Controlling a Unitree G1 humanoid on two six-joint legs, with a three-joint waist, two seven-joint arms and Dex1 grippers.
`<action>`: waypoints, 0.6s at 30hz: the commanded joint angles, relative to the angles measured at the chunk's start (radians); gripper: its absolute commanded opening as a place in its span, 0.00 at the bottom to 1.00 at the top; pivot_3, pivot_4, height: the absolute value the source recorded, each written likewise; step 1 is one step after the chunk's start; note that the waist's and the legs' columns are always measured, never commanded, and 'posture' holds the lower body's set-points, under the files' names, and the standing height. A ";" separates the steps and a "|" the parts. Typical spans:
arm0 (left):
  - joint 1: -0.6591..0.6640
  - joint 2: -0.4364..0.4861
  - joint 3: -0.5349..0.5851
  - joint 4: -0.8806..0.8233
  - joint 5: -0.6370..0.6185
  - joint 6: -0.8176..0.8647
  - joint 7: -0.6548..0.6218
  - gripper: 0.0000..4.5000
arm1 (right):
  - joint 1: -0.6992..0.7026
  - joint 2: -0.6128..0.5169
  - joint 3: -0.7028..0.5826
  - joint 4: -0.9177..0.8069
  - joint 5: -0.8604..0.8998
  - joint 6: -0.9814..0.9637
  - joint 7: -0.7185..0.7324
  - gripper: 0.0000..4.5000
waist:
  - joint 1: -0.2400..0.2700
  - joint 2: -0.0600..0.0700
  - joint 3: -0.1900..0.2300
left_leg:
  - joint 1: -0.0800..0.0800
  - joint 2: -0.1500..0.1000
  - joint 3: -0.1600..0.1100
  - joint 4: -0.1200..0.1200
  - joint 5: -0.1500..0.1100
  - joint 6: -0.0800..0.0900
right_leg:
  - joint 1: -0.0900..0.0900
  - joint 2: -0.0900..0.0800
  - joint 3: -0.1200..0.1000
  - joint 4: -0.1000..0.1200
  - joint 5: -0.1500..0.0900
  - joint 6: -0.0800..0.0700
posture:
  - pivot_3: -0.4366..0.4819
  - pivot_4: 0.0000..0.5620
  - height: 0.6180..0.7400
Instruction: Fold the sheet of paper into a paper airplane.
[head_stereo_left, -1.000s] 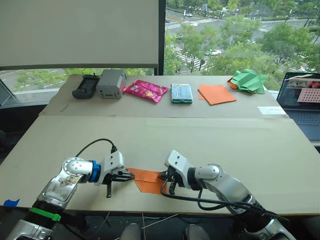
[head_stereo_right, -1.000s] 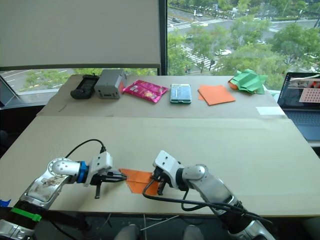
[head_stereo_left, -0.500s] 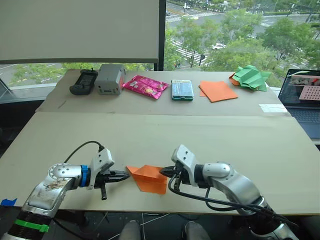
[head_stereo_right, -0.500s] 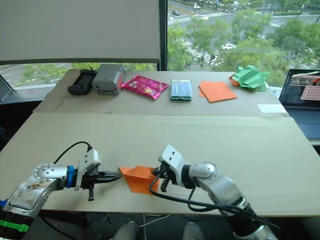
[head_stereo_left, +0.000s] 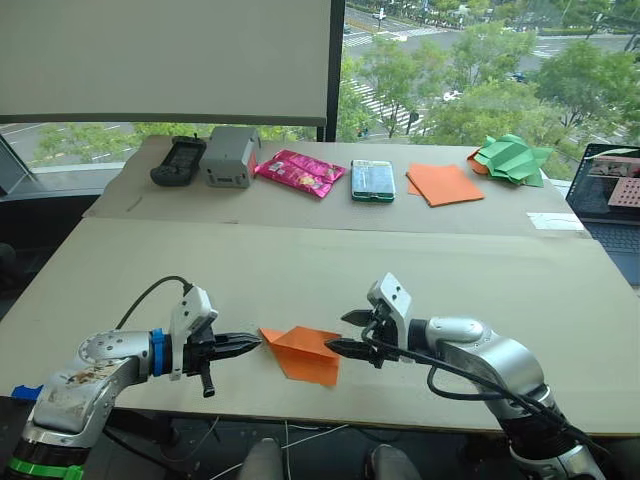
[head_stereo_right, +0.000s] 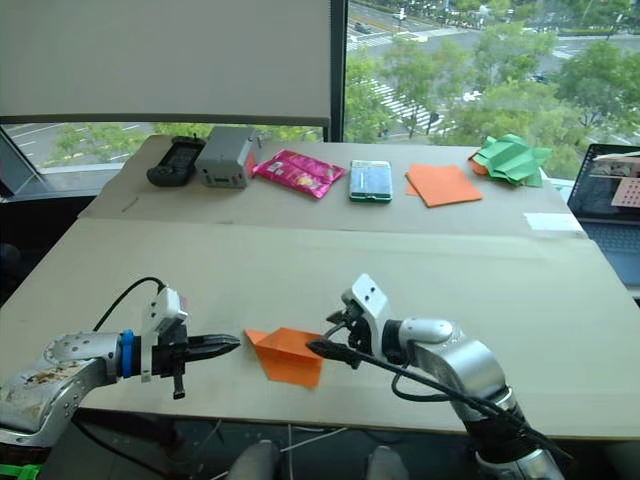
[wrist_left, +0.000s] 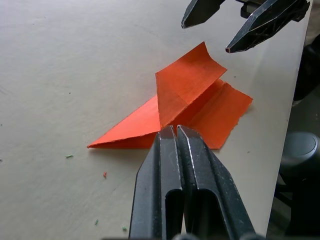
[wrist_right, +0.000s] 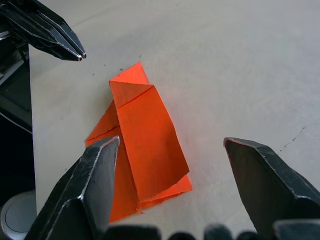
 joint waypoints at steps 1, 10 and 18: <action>0.008 -0.005 0.003 -0.003 0.003 -0.044 0.000 0.03 | -0.020 0.026 -0.021 0.006 0.056 0.015 0.015 0.80 | 0.000 0.000 0.000 | 0.000 0.000 0.000 0.000 0.000 0.000 | 0.000 0.000 0.000 0.000 0.000 0.000 | 0.48 0.27 0.69; 0.011 0.003 -0.017 0.041 0.031 -0.104 -0.015 0.03 | -0.002 0.028 -0.004 0.010 0.085 0.026 0.033 0.55 | 0.002 0.000 0.000 | 0.000 0.000 0.000 0.000 0.000 0.000 | 0.001 0.001 0.001 0.002 0.001 -0.001 | 0.48 0.27 0.69; -0.032 0.002 -0.024 -0.013 0.009 -0.039 0.018 0.03 | 0.002 0.030 0.010 0.012 0.076 0.011 0.034 0.00 | 0.001 0.000 0.000 | 0.000 0.000 0.000 0.000 0.000 0.000 | 0.000 0.001 0.001 0.001 0.001 -0.001 | 0.48 0.27 0.69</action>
